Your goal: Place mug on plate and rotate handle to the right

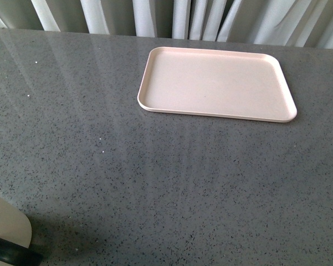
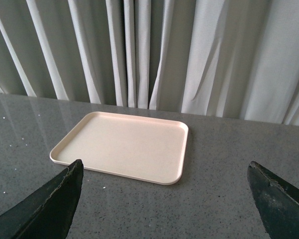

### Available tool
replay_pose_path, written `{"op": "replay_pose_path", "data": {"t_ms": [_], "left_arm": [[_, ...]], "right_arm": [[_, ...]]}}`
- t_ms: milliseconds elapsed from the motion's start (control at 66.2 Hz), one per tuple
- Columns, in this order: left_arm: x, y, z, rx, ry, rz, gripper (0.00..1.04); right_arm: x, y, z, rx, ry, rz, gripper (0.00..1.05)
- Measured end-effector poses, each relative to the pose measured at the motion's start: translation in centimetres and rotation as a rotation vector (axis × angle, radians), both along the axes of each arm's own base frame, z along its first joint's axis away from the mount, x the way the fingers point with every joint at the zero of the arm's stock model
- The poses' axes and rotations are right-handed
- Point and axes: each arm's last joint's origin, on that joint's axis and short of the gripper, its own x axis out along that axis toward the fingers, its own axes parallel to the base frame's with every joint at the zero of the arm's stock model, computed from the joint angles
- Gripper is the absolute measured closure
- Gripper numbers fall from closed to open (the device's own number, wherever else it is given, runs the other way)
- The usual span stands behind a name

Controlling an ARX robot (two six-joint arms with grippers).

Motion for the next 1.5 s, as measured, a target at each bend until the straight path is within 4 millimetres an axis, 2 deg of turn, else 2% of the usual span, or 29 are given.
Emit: {"op": "replay_pose_path", "data": {"t_ms": [347,710,1088,1314,1420,1495], "left_arm": [[0.6,0.6,-1.6,0.022,0.089,-0.05,0.09],[-0.2,0.4,-4.4,0.012,0.207,-0.131,0.09],[0.9,0.7,-6.7,-0.002,0.26,-0.145,0.1],[1.1,-0.5,-7.6,0.011,0.279,-0.192,0.62],[1.0,-1.3,-7.3,-0.005,0.284,-0.201,0.87],[0.7,-1.9,-6.9,-0.021,0.288,-0.203,1.01]], "right_arm": [[0.0,0.0,0.0,0.0,0.0,0.0,0.09],[0.0,0.0,0.0,0.0,0.0,0.0,0.09],[0.0,0.0,0.0,0.0,0.0,0.0,0.09],[0.0,0.0,0.0,0.0,0.0,0.0,0.09],[0.0,0.0,0.0,0.0,0.0,0.0,0.09],[0.0,0.0,0.0,0.0,0.0,0.0,0.09]]}}
